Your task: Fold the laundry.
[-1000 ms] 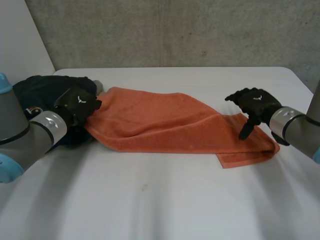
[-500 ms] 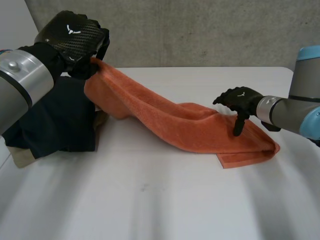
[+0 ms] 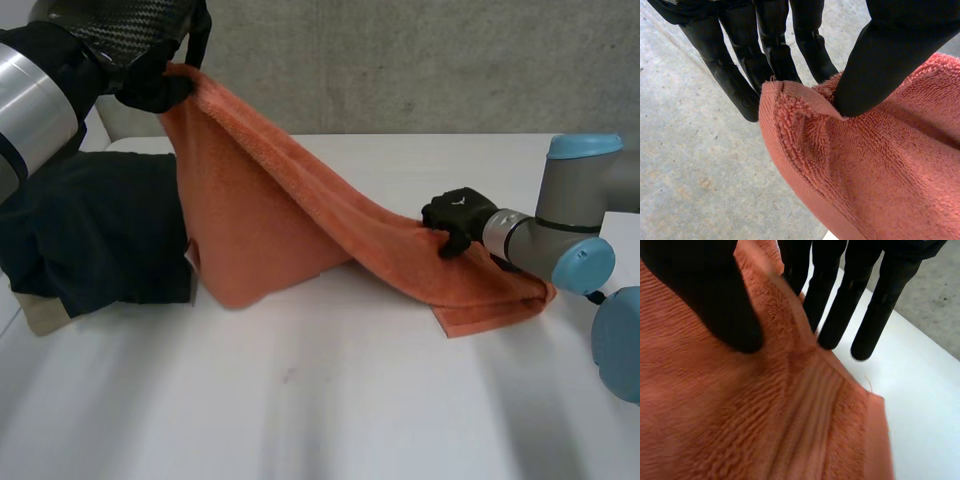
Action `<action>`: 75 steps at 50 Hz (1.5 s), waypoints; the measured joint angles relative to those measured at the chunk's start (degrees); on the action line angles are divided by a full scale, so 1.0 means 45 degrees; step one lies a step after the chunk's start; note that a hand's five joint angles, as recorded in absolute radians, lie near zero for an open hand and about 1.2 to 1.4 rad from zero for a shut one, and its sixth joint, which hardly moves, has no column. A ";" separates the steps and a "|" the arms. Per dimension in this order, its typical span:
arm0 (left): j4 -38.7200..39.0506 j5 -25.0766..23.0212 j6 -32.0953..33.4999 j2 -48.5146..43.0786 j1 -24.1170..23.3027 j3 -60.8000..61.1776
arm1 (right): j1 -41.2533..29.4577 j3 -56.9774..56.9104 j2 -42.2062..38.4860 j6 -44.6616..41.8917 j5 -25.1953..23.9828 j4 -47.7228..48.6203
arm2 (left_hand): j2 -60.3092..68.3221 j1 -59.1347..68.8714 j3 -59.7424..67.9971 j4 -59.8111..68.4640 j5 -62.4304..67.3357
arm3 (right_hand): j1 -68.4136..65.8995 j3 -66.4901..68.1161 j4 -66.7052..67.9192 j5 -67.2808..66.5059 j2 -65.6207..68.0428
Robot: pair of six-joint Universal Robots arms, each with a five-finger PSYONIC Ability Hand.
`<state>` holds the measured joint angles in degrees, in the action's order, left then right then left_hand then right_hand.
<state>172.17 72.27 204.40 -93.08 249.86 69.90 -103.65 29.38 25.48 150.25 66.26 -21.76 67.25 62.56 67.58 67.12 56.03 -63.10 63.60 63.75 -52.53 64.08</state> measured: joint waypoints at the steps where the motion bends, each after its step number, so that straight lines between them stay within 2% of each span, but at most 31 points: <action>1: -0.0003 0.0003 -0.0020 -0.0003 0.0016 0.0013 | 0.0026 -0.0016 0.0076 0.0032 0.0017 0.0019 | -0.0010 0.0000 0.0000 -0.0012 0.0000 | -0.0133 0.0518 0.0566 -0.0485 0.0461; 5: -0.0045 0.0014 -0.0002 -0.0095 0.0132 0.0146 | 0.0288 0.0185 0.0877 0.0359 0.0049 0.0064 | -0.0045 0.0001 0.0000 -0.0047 0.0000 | -0.0133 0.0852 0.0981 -0.0679 0.0581; 13: -0.0486 0.0076 0.0687 -0.0961 0.0965 0.0690 | 0.1462 0.2073 0.4332 0.0565 -0.0062 -0.0190 | -0.0044 0.0001 0.0000 -0.0042 0.0000 | -0.0133 0.0852 0.0985 -0.0680 0.0581; 18: -0.1362 0.0104 0.1583 -0.2170 0.1666 0.0907 | 0.2589 0.3948 0.6694 -0.1346 -0.0203 -0.1695 | -0.0012 0.0000 0.0025 0.0053 0.0000 | -0.0133 0.0924 0.1001 -0.0680 0.0581; 21: -0.2066 0.0129 0.2128 -0.3076 0.1867 0.0775 | 0.2955 0.4755 0.7428 -0.2792 -0.0277 -0.2633 | 0.0007 0.0000 0.0025 0.0121 0.0001 | -0.0133 0.0931 0.1028 -0.0680 0.0581; 27: -0.3489 0.0365 0.3109 -0.5339 0.1950 -0.0629 | 0.3304 0.5626 0.7766 -0.5116 -0.0253 -0.3766 | 0.0053 0.0001 0.0028 0.0170 0.0001 | -0.0133 0.0931 0.1033 -0.0680 0.0581; 33: -0.4077 0.0786 0.3298 -0.7288 0.1678 -0.3589 | 0.3214 0.4779 0.6938 -0.5544 0.0033 -0.3602 | 0.0216 0.0001 0.0106 0.0303 0.0001 | -0.0133 0.0958 0.1033 -0.0680 0.0581; 36: -0.3958 0.0869 0.3097 -0.8191 0.1420 -0.5966 | 0.2999 0.3300 0.6230 -0.5157 0.0300 -0.2769 | 0.0274 0.0001 0.0152 0.0347 0.0001 | -0.0133 0.0964 0.1033 -0.0680 0.0581; 40: -0.3240 0.0928 0.2533 -0.9261 0.1075 -0.9397 | 0.2690 0.0659 0.5425 -0.3707 0.0849 -0.0239 | 0.0273 0.0001 0.0152 0.0344 0.0001 | -0.0269 0.0964 0.1035 -0.0890 0.0581; 43: -0.1195 0.1063 0.1261 -0.9459 0.0923 -1.1629 | 0.2628 -0.0532 0.5317 -0.1902 0.1416 0.2688 | 0.0219 0.0001 0.0120 0.0253 0.0001 | -0.0273 0.0964 0.1035 -0.1020 0.0581; 44: -0.0609 0.1135 0.0878 -0.9439 0.0906 -1.2032 | 0.2638 -0.0649 0.5360 -0.1489 0.1547 0.3356 | 0.0219 0.0001 0.0120 0.0253 0.0001 | -0.0273 0.0964 0.1035 -0.1019 0.0581; 47: 0.1898 0.1602 -0.1010 -0.9200 0.0917 -1.3078 | 0.2810 -0.0347 0.5940 0.0862 0.2207 0.7135 | 0.0208 0.0001 0.0120 0.0133 0.0001 | -0.0273 0.0964 0.1037 -0.1136 0.0582; 51: 0.3079 0.2090 -0.2190 -0.8972 0.1030 -1.2809 | 0.3099 0.1100 0.6824 0.2502 0.2381 0.9723 | 0.0208 0.0001 0.0120 0.0133 0.0001 | -0.0273 0.0964 0.1039 -0.1139 0.0582; 56: 0.3596 0.2444 -0.2633 -0.8809 0.1243 -1.1415 | 0.3344 0.2844 0.7504 0.3193 0.1922 1.0722 | 0.0156 0.0001 0.0115 0.0118 0.0001 | -0.0273 0.0964 0.1041 -0.1142 0.0582; 60: 0.4064 0.2310 -0.2689 -0.8659 0.1387 -0.9517 | 0.3413 0.3964 0.7569 0.3206 0.1275 1.0213 | 0.0081 0.0001 0.0093 0.0068 0.0001 | -0.0273 0.0964 0.1042 -0.1142 0.0581; 67: 0.4788 0.1617 -0.2703 -0.8463 0.1472 -0.6162 | 0.3500 0.5237 0.6898 0.3027 0.0780 0.8687 | 0.0084 0.0001 0.0090 0.0090 0.0001 | -0.0273 0.0964 0.1045 -0.1144 0.0582; 75: 0.4361 0.1480 -0.2516 -0.8254 0.1495 -0.3274 | 0.3749 0.6667 0.5874 0.2260 0.0593 0.6901 | 0.0186 0.0001 0.0122 0.0294 0.0001 | -0.0273 0.0964 0.1047 -0.1144 0.0582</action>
<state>191.79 78.93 193.08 -130.23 256.59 55.17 -86.78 59.38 51.91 160.42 68.93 9.30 68.09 62.56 68.13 68.45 56.03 -64.33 67.94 68.47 -57.68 66.69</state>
